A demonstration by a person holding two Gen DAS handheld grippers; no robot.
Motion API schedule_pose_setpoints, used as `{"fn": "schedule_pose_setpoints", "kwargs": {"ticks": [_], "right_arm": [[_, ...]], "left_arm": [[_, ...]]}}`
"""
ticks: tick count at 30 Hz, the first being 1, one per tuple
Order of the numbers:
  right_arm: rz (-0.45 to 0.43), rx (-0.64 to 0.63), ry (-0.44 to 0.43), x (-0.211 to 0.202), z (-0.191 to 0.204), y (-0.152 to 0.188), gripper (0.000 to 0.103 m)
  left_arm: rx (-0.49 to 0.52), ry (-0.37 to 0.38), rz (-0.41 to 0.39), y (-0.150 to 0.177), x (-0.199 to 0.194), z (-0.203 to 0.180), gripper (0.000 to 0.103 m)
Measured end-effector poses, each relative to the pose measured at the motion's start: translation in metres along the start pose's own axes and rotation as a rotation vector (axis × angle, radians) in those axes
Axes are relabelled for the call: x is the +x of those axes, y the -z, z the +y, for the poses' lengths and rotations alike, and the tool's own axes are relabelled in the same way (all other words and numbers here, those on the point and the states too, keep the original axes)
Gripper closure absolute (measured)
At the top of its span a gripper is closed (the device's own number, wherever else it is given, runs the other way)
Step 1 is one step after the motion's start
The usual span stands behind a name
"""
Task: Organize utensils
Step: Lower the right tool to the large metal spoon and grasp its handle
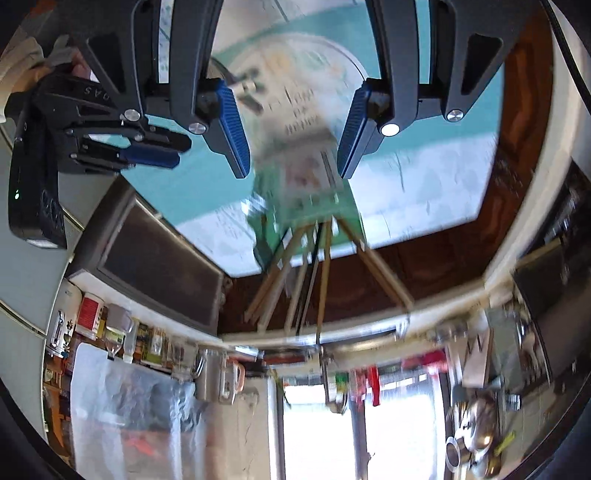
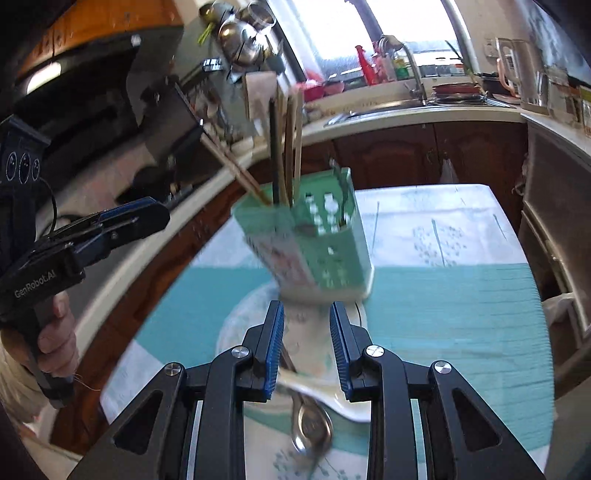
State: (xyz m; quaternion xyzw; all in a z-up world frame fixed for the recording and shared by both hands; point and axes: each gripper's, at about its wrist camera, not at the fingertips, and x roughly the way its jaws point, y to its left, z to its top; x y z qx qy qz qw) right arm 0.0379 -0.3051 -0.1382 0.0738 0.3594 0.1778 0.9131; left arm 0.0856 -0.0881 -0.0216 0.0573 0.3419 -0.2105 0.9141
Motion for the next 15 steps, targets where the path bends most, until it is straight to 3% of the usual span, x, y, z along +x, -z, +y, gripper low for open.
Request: {"fn": "schedule_pose_setpoints", "kwargs": {"ticks": [6,15], "right_arm": [[0.089,-0.122,0.055,0.014,0.015,0.043,0.077],[0.160,-0.235,0.148,0.045,0.038,0.075,0.077]], "left_arm": [[-0.135,0.119,0.138,0.052,0.040,0.013,0.056],[-0.244,0.330,0.237,0.077,0.101,0.027,0.056]]}}
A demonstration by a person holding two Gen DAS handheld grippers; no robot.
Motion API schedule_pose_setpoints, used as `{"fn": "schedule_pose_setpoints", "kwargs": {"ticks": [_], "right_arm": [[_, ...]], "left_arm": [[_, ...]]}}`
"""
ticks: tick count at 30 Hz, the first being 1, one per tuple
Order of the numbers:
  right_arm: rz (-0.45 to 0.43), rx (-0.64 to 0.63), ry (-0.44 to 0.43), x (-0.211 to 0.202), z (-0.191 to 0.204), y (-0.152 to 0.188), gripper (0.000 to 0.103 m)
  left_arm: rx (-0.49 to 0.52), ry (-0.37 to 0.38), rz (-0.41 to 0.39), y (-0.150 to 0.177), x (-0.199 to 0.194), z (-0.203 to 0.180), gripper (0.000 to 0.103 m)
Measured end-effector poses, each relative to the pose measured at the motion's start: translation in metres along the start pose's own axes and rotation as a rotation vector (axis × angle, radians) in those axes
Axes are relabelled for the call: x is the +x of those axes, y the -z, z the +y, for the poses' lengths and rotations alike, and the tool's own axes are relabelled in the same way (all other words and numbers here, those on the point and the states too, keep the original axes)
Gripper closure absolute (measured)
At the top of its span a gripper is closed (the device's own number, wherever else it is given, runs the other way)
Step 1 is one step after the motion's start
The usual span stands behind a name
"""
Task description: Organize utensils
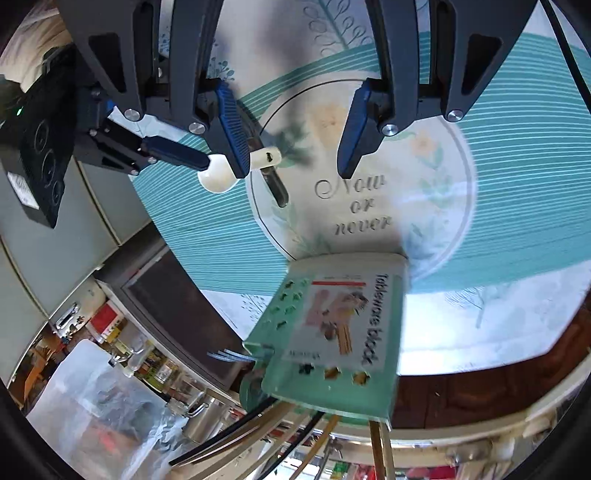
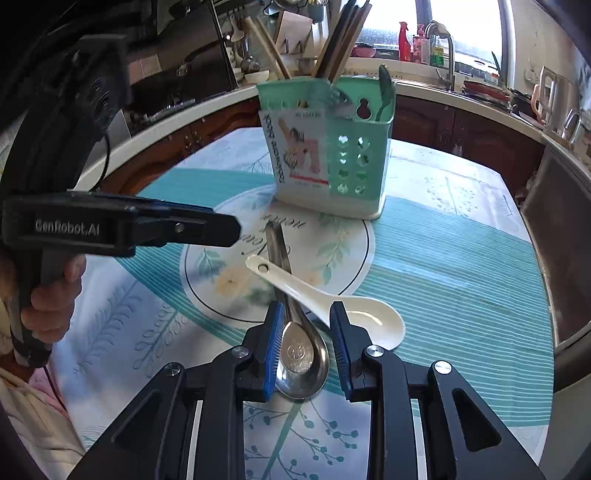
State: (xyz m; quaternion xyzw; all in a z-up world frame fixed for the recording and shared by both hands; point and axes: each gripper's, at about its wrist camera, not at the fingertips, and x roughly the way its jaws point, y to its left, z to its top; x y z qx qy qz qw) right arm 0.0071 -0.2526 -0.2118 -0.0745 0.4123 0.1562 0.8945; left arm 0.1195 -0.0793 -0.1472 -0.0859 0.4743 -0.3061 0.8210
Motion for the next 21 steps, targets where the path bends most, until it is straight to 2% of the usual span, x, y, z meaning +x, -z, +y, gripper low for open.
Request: {"fn": "schedule_pose_setpoints", "kwargs": {"ticks": [6,11,13,14,16,17,18,21], "right_arm": [[0.009,-0.055,0.048,0.009,0.013,0.000,0.077],[0.012,-0.060,0.060,0.017,0.012,-0.005,0.077],[0.010,-0.063,0.069,0.018,0.013,-0.005,0.077],[0.008,-0.065,0.074,0.018,0.013,-0.005,0.077],[0.001,-0.071,0.085,0.018,0.013,-0.005,0.077],[-0.001,-0.074,0.090,0.016,0.012,-0.005,0.077],[-0.004,-0.082,0.101,0.016,0.013,-0.005,0.077],[-0.009,-0.112,0.136,0.017,0.019,-0.004,0.077]], "left_arm": [[-0.041,0.104,0.035,-0.008,0.030,0.006,0.056],[-0.036,0.172,0.057,-0.012,0.048,0.001,0.057],[-0.035,0.193,0.062,-0.014,0.055,-0.002,0.064],[-0.040,0.205,0.069,-0.015,0.058,-0.002,0.073],[-0.059,0.229,0.084,-0.017,0.066,-0.002,0.082],[-0.070,0.248,0.092,-0.017,0.068,-0.001,0.091],[-0.077,0.257,0.096,-0.018,0.070,-0.001,0.096],[-0.096,0.259,0.102,-0.017,0.074,0.001,0.098]]}}
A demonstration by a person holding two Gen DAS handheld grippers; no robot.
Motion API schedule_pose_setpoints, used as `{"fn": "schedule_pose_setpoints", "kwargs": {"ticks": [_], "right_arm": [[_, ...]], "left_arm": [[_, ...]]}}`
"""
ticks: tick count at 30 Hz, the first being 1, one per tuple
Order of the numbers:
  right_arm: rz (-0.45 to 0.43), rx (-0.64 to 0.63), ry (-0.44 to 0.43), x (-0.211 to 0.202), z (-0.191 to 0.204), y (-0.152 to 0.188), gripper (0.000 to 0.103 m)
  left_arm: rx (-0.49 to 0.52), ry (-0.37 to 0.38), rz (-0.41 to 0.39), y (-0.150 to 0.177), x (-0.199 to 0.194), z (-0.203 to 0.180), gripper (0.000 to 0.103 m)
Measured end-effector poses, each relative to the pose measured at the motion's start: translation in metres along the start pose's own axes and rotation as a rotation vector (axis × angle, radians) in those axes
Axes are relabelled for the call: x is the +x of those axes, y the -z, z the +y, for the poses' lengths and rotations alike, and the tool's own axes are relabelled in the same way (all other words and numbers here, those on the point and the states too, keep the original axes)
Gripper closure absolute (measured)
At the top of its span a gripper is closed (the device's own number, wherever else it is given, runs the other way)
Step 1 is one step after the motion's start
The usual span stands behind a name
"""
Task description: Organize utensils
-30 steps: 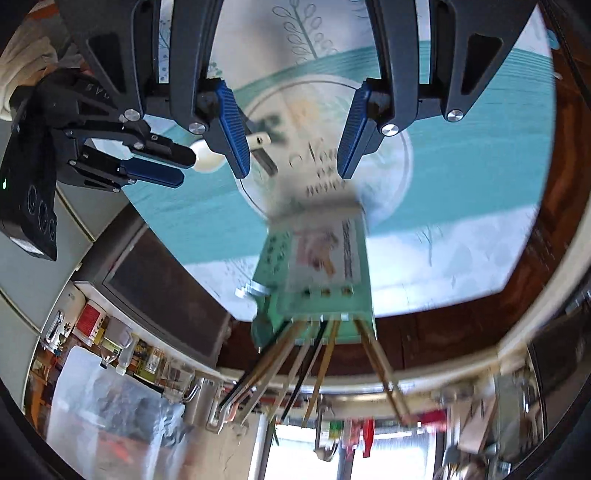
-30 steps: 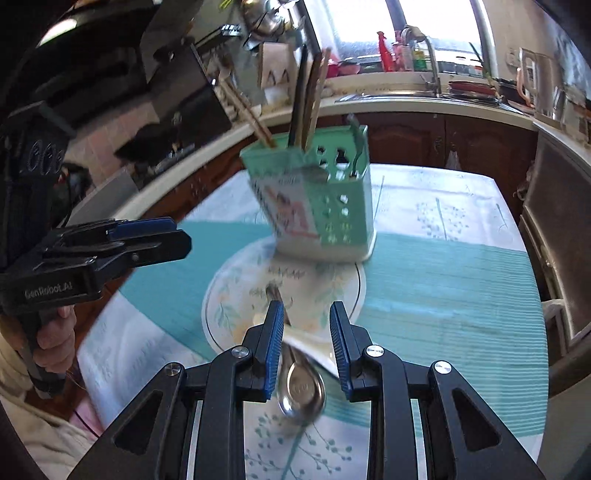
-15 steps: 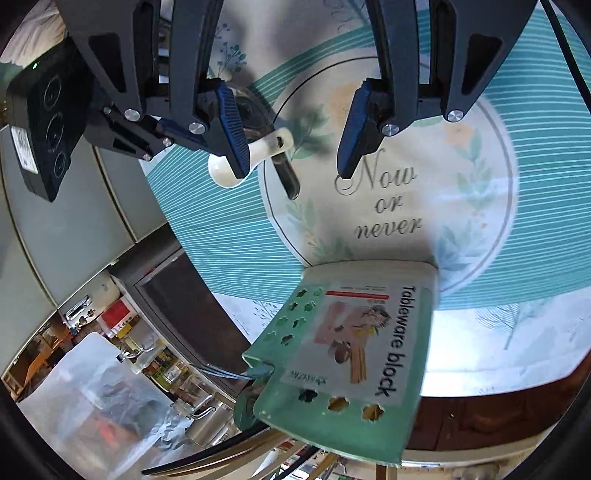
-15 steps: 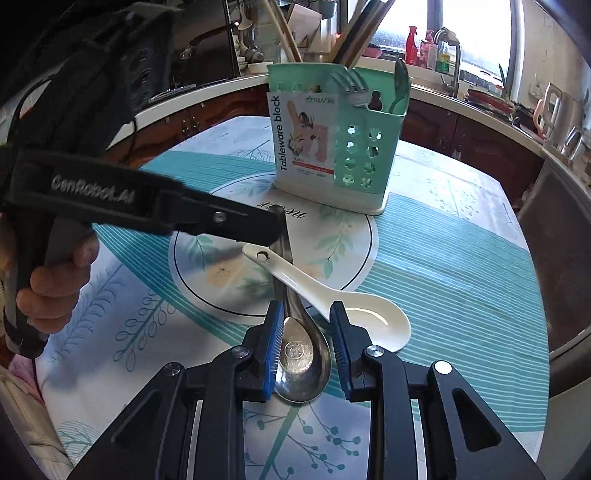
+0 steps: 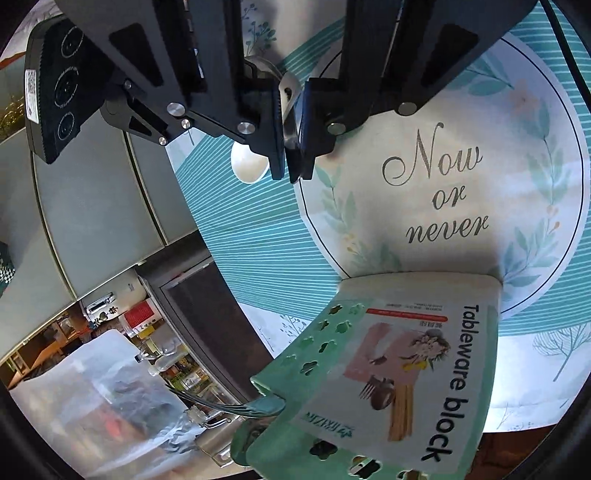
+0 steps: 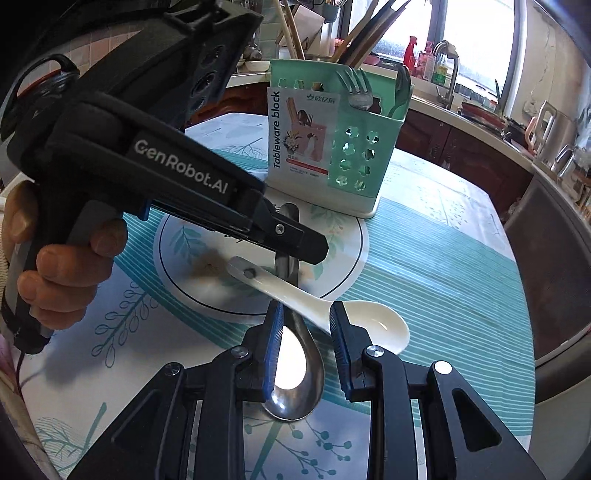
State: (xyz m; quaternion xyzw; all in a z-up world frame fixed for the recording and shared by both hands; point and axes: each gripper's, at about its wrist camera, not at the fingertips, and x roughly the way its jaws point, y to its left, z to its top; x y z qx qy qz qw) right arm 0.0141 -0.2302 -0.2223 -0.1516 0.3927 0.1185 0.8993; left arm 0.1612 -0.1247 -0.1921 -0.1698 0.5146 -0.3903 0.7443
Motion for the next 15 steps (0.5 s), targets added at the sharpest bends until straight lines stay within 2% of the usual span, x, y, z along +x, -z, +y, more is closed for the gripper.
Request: {"fn": "schedule_pose_setpoints", "kwargs": {"ticks": [7,12,15], "right_arm": [[-0.008,-0.097,0.084,0.002,0.021,-0.005,0.077],[-0.041,-0.200,0.165,-0.001,0.043,-0.009,0.077],[-0.050,-0.231,0.184,-0.001,0.048,-0.010,0.077]], "left_arm": [[-0.072,0.009,-0.008,0.004,-0.004,0.007,0.099],[-0.092,0.014,-0.001,0.007,-0.007,0.004,0.099],[-0.095,0.008,0.005,0.009,-0.008,0.004,0.099]]}}
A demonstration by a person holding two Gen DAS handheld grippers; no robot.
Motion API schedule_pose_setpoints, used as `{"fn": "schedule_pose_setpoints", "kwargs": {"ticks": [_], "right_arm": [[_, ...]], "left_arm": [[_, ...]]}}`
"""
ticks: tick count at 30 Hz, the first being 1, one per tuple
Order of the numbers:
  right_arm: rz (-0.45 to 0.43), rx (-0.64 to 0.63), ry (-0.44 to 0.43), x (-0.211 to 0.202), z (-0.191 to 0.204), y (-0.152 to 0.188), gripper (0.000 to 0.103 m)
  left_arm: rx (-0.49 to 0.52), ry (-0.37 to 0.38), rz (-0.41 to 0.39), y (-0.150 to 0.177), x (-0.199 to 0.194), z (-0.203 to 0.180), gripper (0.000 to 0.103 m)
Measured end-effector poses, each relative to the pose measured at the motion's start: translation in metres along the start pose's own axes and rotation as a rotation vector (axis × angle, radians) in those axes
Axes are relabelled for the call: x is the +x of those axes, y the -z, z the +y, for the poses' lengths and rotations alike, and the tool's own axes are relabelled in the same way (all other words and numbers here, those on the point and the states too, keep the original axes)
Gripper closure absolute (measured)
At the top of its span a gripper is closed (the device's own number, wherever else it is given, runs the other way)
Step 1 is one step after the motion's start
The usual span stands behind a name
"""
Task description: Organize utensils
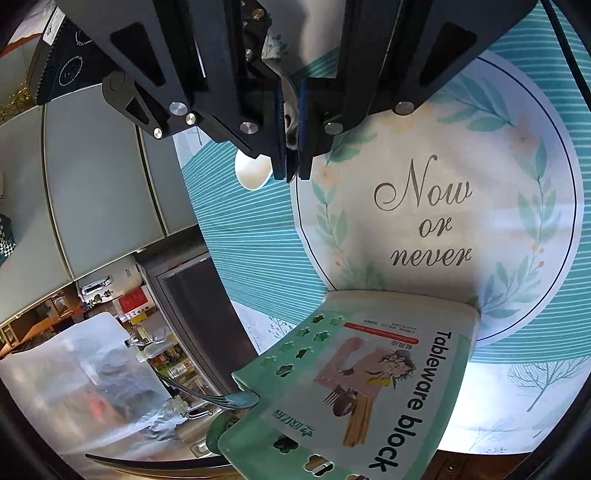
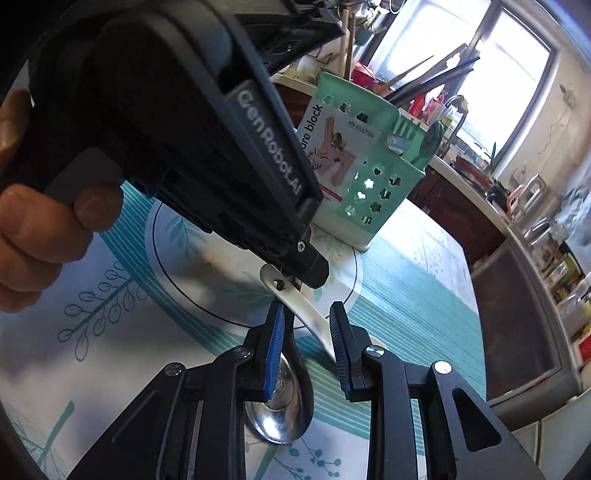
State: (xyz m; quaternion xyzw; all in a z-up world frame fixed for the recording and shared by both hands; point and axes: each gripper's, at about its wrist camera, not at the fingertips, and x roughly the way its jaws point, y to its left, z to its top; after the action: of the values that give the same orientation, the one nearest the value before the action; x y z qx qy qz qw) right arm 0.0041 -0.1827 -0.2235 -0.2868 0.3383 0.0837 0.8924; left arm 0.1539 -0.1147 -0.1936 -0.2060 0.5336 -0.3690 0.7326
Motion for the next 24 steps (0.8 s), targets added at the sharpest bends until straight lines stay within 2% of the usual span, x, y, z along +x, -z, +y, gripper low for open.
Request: {"fn": "schedule_pose_setpoints", "kwargs": {"ticks": [5,10,12,17,24], "right_arm": [[-0.027,-0.102,0.048,0.000,0.011,-0.002,0.078],[-0.022,-0.273,0.061,0.000,0.028,-0.004,0.094],[-0.025,-0.326,0.080,-0.001,0.033,-0.007,0.096],[-0.025,-0.297,0.034,-0.008,0.028,-0.018,0.097],[-0.076,-0.156,-0.064,-0.044,0.006,-0.026,0.099]], "left_arm": [[-0.006,-0.008,0.001,0.002,-0.006,0.005,0.099],[-0.025,-0.025,-0.004,0.003,-0.008,0.013,0.099],[-0.023,-0.033,-0.011,0.003,-0.010,0.014,0.099],[-0.017,-0.046,-0.032,0.004,-0.018,0.012,0.099],[0.088,-0.109,-0.088,0.007,-0.048,-0.016,0.100]]}}
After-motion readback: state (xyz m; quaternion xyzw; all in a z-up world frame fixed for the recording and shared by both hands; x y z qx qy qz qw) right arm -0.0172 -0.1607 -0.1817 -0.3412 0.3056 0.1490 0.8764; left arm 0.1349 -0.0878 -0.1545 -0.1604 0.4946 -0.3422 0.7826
